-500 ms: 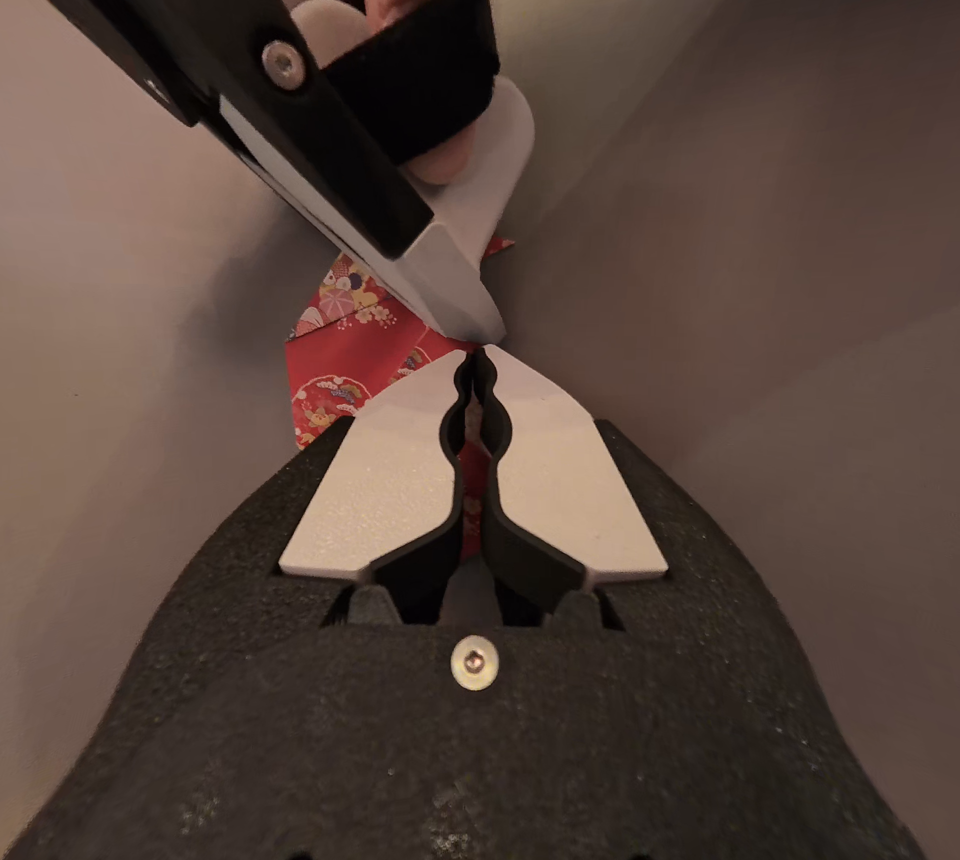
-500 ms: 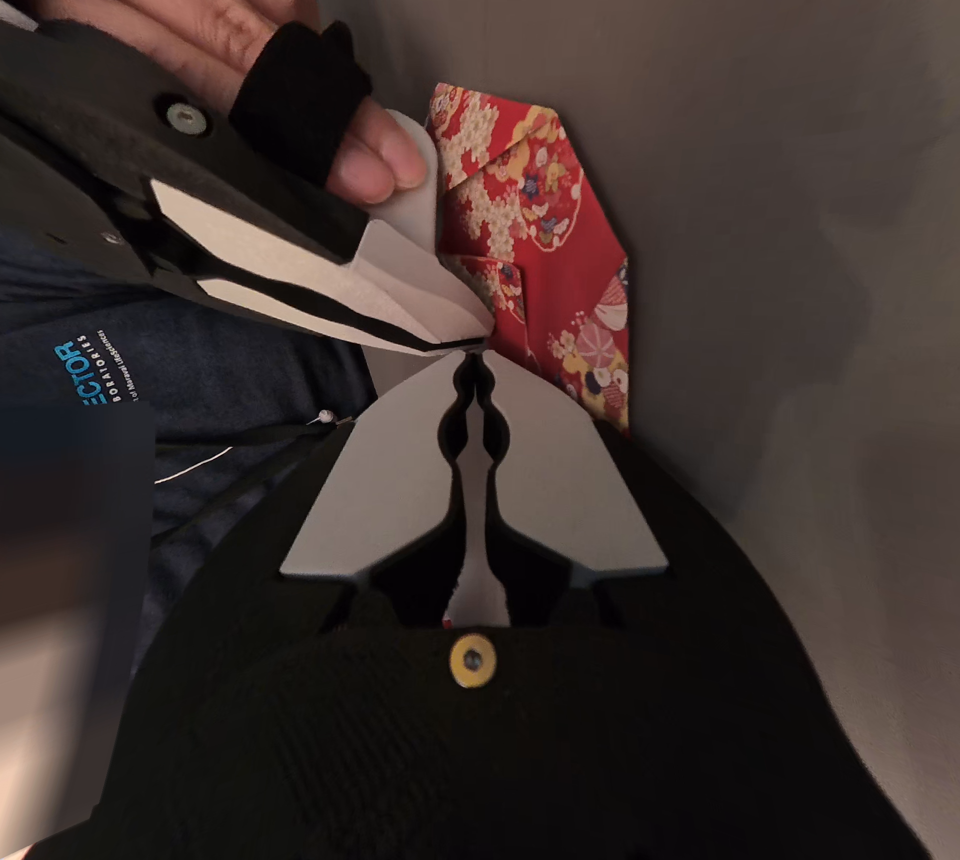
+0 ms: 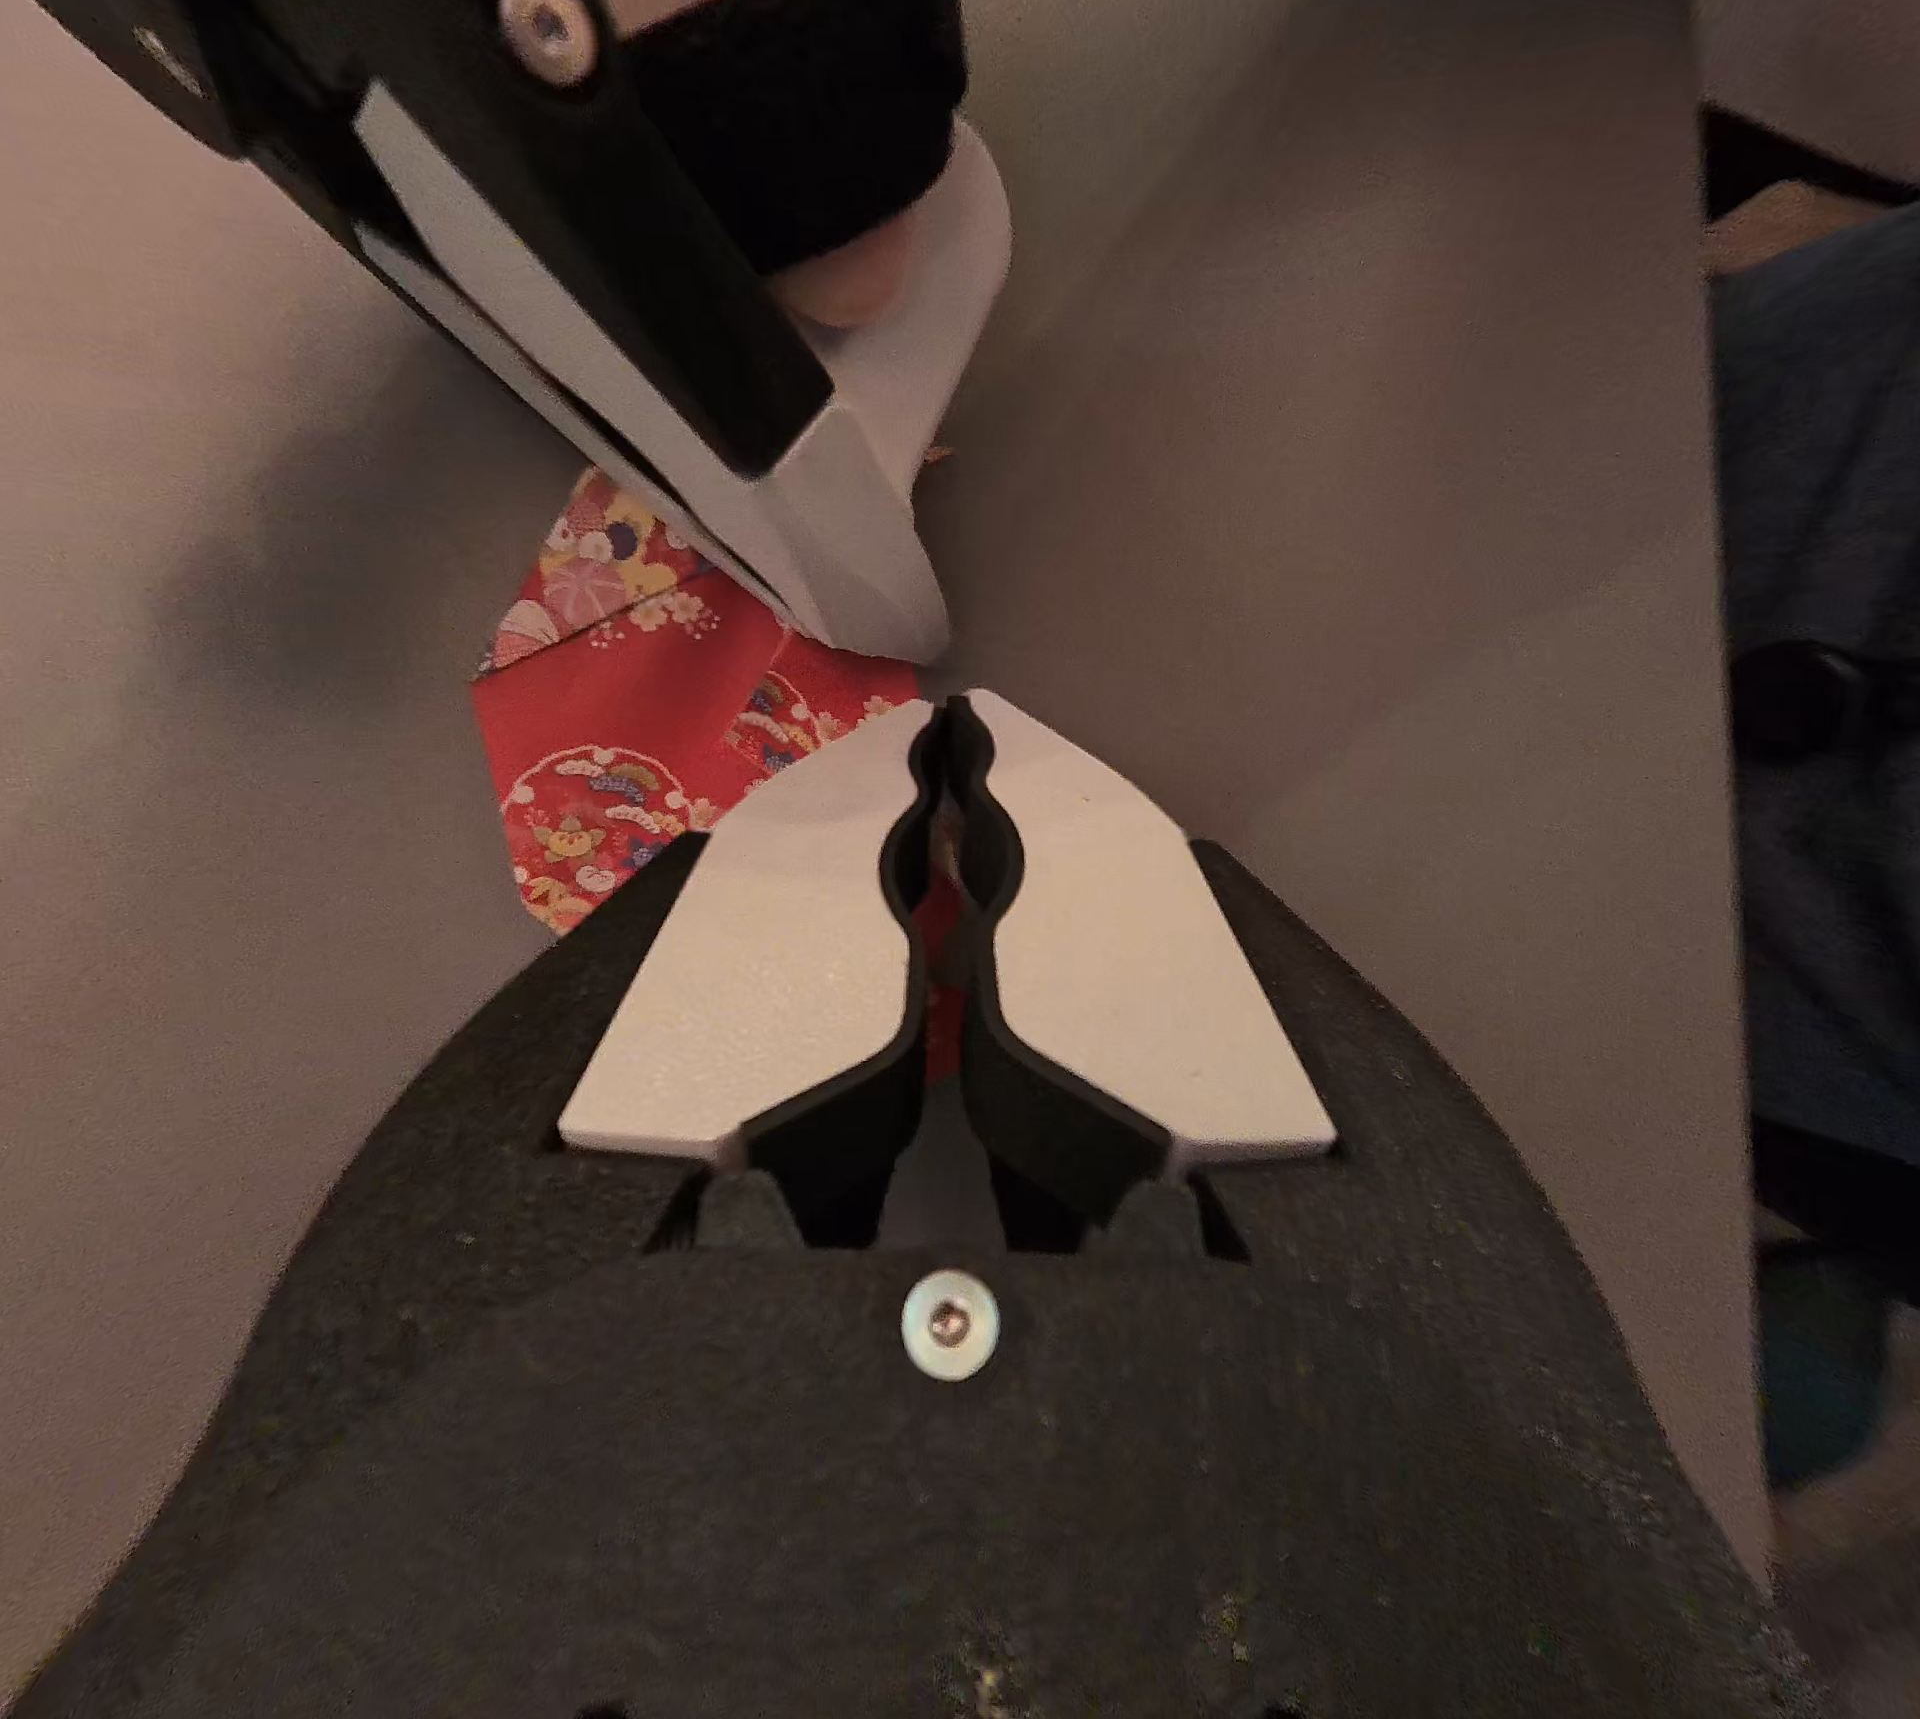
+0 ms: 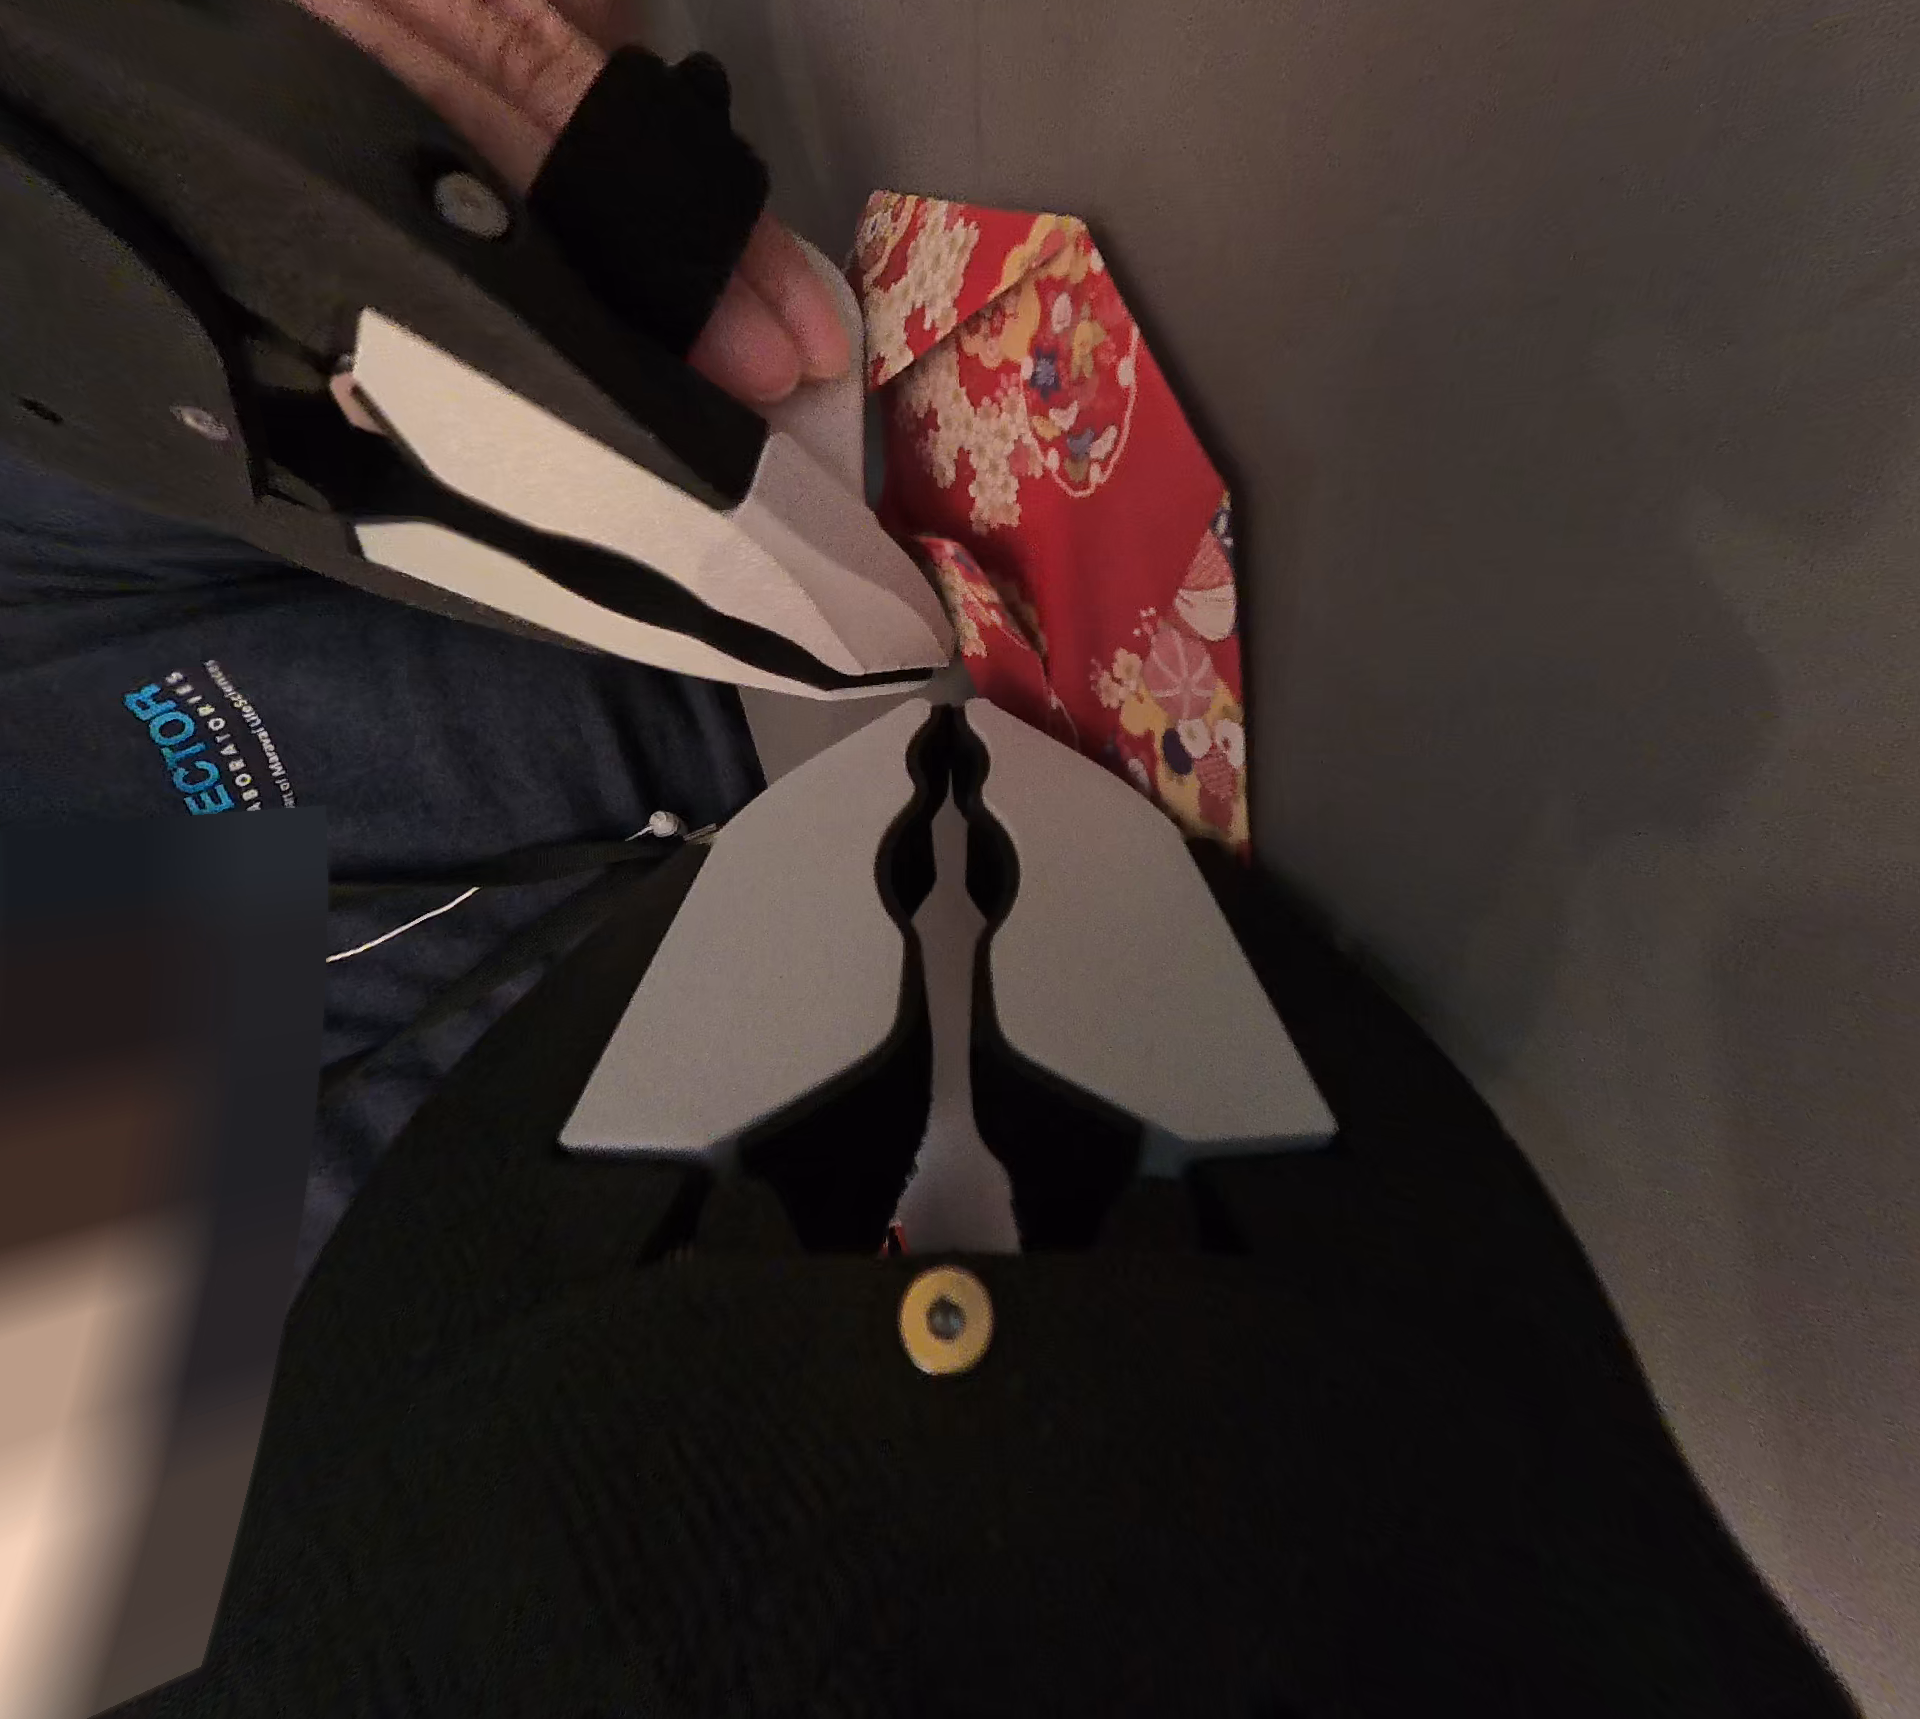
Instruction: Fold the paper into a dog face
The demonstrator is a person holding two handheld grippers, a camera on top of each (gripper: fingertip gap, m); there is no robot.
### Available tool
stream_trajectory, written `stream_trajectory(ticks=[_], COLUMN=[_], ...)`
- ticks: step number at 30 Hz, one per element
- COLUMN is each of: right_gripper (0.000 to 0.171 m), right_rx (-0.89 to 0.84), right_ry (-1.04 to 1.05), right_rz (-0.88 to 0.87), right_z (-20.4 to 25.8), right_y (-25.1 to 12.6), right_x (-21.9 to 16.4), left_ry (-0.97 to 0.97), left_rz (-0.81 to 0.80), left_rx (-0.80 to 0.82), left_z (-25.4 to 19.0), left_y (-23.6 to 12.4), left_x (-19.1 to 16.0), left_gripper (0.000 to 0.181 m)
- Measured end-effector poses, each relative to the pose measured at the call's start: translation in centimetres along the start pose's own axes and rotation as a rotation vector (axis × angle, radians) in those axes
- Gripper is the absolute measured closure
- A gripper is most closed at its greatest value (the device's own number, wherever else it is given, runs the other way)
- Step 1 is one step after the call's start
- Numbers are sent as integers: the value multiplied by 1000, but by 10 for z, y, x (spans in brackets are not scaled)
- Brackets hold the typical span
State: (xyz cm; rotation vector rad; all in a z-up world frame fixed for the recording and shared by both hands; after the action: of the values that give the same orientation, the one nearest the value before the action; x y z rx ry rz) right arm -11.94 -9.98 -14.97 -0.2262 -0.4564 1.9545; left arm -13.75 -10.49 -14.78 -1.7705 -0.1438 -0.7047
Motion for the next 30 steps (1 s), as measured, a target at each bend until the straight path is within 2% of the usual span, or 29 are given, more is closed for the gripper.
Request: stream_trajectory(ticks=[1, 7, 17, 23, 30], right_gripper=[170, 170, 169, 170, 170], right_rx=[6, 27, 30, 23, 29], right_ry=[1, -3, -4, -7, -7], right_rz=[0, -2, -2, -1, -6], right_z=[0, 0, -1, -1, -1], right_y=[0, -1, -1, -1, -1], right_x=[0, 0, 0, 0, 0], left_ry=[-38, -148, -242, -372, -294], left_rz=[9, 65, 155, 196, 202], left_rx=[-44, -244, -372, -556, -559], left_z=[0, 0, -3, -2, -3], left_y=[0, -1, -4, -6, -7], left_x=[0, 0, -6, -8, -9], left_gripper=[181, 181, 181, 181, 181])
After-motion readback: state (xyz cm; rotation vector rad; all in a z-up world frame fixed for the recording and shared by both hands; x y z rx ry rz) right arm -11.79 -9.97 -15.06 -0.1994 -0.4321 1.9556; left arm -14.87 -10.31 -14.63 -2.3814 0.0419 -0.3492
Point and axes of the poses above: each gripper's, where its closed fingertips meet, y out along the fingers, x out of its top, z = x × y across the jaws, the point moved 1 cm from there along -y, back along the fingers, and after that the axes turned 5 degrees about x, right-handed, at the moved point
